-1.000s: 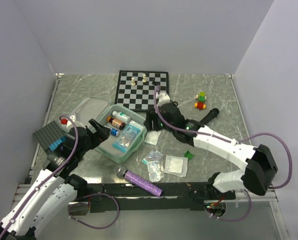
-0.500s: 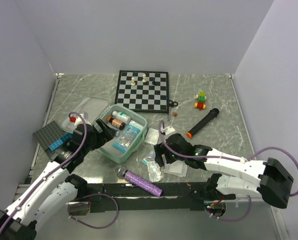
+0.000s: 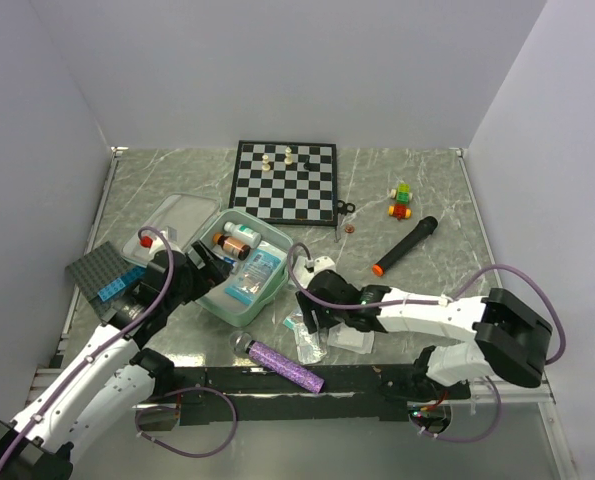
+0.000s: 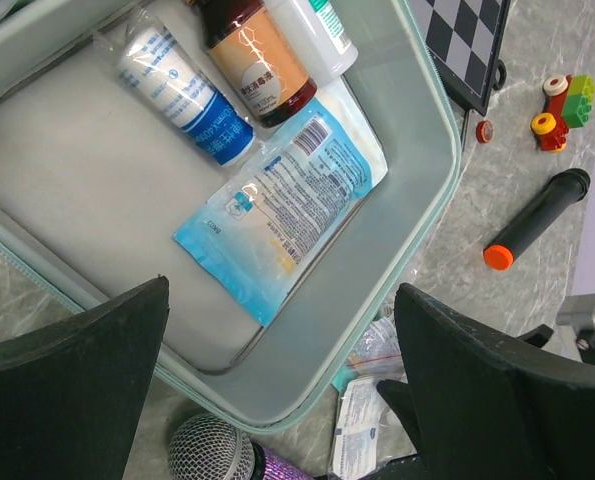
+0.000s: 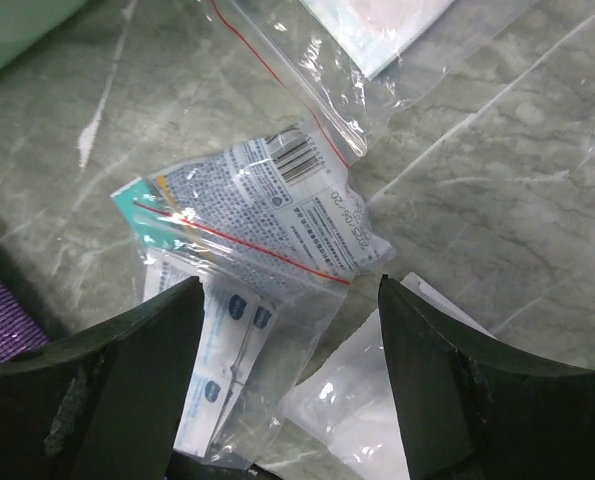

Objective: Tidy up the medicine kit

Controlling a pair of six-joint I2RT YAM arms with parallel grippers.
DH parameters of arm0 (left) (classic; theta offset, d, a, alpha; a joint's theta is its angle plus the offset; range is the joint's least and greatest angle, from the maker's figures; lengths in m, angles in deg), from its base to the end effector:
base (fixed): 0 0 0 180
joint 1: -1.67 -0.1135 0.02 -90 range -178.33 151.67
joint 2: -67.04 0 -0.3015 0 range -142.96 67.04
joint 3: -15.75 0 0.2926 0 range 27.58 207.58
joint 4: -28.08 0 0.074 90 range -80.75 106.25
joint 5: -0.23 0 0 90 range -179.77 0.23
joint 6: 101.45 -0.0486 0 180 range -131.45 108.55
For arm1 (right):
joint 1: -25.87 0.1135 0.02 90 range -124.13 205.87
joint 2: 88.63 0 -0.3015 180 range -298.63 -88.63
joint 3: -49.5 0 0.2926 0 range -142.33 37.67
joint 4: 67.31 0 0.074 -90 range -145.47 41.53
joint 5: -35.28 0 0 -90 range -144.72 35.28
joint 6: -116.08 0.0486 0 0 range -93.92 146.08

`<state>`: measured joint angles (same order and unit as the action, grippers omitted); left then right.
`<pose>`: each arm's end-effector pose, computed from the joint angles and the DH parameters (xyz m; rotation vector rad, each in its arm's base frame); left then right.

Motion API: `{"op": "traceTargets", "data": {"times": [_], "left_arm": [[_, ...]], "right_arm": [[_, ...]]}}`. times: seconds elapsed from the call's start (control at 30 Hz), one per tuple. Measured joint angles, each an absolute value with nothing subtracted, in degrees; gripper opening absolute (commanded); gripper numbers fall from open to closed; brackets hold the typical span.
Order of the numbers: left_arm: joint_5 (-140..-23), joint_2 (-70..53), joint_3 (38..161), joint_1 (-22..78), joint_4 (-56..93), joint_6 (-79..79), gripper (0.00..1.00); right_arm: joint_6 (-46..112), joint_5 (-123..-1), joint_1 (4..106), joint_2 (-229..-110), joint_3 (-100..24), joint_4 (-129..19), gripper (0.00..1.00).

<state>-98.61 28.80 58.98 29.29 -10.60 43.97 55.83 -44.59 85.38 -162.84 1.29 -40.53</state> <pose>0.1596 -0.0751 0.2579 -0.6243 2.1393 -0.6611 0.1467 0.2323 0.1783 -0.5755 2.4594 0.4380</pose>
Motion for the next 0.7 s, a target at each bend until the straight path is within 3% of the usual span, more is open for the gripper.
{"op": "traceTargets", "data": {"times": [0.27, 0.6, 0.7], "left_arm": [[-98.72, 28.50, 58.80, 29.31, -10.54, 43.81, 0.99], [-98.70, 27.49, 58.80, 29.31, -10.51, 43.68, 0.99], [-98.72, 27.51, 58.80, 29.31, -10.49, 43.64, 0.99]], "right_arm": [[57.21, -45.00, 83.85, -164.61, 1.11, -40.97, 0.77], [56.88, -50.12, 79.23, -169.25, -2.19, -42.76, 0.61], [56.77, -51.73, 79.23, -170.38, -2.19, -43.05, 0.51]]}}
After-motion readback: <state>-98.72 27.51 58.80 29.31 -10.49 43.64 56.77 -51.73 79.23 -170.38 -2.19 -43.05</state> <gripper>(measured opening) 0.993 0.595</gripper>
